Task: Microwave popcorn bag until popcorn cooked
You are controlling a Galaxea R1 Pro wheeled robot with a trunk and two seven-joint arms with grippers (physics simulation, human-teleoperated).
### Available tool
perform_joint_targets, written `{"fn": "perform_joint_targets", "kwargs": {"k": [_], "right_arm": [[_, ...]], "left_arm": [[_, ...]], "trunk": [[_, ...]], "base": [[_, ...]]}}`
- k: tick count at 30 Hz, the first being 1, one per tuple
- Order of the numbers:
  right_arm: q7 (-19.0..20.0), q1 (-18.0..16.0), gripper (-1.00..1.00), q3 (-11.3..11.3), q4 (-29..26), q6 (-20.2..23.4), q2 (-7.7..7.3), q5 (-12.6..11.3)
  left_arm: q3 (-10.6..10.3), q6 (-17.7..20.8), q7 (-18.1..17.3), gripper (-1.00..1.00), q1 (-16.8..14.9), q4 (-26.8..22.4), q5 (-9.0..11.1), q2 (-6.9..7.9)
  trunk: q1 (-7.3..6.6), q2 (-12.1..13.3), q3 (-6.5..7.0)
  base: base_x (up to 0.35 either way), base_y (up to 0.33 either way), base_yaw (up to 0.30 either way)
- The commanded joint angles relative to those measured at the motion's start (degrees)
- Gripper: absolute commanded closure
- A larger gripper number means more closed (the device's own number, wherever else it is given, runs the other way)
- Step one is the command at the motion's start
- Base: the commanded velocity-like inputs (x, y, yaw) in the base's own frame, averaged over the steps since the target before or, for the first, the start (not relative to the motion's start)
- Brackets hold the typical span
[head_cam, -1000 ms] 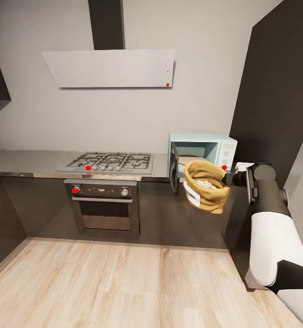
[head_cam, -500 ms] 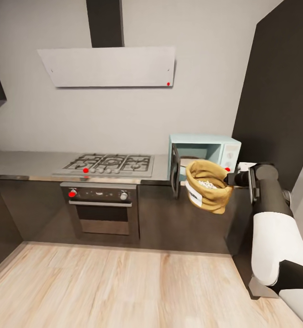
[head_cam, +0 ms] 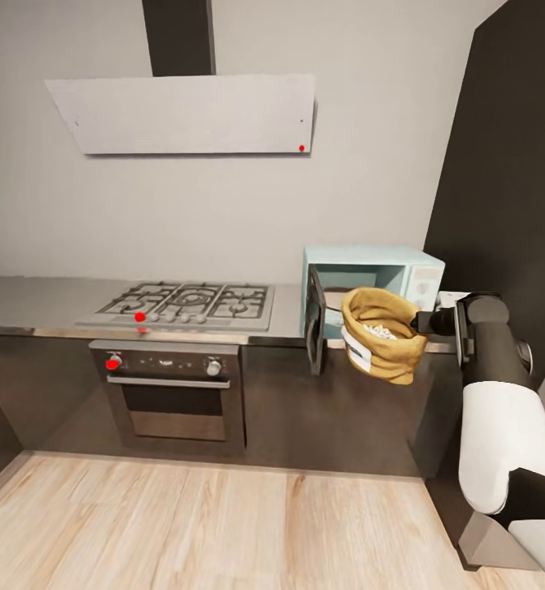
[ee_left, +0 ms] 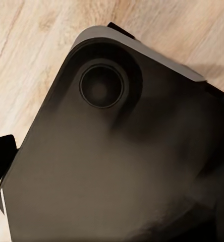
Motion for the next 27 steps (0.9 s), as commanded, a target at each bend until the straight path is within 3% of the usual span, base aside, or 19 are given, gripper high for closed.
{"fn": "perform_joint_targets", "kwargs": {"k": [1,9,11,17,27], "right_arm": [[0.58,-0.05,1.0,-0.06,-0.04,0.14,0.0,0.55],[0.58,-0.05,1.0,-0.06,-0.04,0.14,-0.01,0.54],[0.42,-0.08,1.0,0.03,-0.44,0.14,-0.59,1.36],[0.07,0.03,1.0,0.04,1.12,-1.13,0.41,2.21],[0.28,0.04,1.0,0.47,-0.37,0.14,-0.04,2.16]], "left_arm": [[-0.46,-0.2,0.27,-1.0,-0.02,-0.05,0.35,-0.03],[-0.6,0.01,0.19,-1.0,-0.02,-0.15,0.42,-0.07],[-0.59,-0.11,0.16,-1.0,-0.02,-0.24,0.34,0.02],[-0.59,-0.13,0.18,-1.0,-0.02,-0.24,0.34,0.02],[-0.59,-0.13,0.19,-1.0,-0.02,-0.24,0.34,0.02]], "trunk": [[0.0,-0.03,-0.06],[0.0,-0.03,-0.06],[0.0,-0.03,-0.06],[0.0,-0.03,-0.06],[0.0,-0.03,-0.06]], "base": [[0.021,-0.008,0.0],[0.171,-0.001,0.0],[0.0,0.0,0.0],[0.0,0.0,0.0],[0.0,0.0,0.0]]}}
